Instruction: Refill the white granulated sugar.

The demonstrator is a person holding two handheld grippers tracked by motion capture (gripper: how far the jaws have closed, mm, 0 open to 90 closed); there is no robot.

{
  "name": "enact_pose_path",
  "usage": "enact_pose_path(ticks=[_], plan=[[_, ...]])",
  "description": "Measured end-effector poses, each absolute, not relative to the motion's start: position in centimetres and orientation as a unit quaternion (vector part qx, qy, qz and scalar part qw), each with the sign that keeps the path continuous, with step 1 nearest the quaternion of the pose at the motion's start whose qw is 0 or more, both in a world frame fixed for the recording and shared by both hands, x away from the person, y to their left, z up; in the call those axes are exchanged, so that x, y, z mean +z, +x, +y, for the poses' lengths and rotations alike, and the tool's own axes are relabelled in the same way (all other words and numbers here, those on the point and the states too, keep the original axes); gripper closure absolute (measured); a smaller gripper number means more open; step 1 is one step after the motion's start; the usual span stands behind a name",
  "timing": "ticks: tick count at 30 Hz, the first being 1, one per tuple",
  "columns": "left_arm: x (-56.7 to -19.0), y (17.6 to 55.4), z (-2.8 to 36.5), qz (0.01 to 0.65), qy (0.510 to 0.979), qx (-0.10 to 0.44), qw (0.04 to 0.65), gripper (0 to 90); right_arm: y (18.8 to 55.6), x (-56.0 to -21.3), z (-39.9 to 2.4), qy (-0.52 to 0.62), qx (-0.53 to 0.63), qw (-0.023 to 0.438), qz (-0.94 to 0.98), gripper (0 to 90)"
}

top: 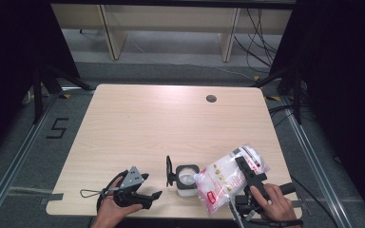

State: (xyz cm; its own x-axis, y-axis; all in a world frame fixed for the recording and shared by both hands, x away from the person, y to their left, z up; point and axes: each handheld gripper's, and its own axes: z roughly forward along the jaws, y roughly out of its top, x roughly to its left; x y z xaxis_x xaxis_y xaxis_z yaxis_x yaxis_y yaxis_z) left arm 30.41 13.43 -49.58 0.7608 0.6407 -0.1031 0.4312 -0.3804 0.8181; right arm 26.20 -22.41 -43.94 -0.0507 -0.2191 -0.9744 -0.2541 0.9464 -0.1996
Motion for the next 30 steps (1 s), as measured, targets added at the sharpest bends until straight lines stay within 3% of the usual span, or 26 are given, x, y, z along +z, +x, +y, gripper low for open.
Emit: enact_pose_path(ticks=[30], plan=[[-49.74,30.44,13.34,0.327,0.822,0.113,0.452,21.6,26.43,-43.97,-22.76,-0.153,0.03,0.666,0.729,45.8]])
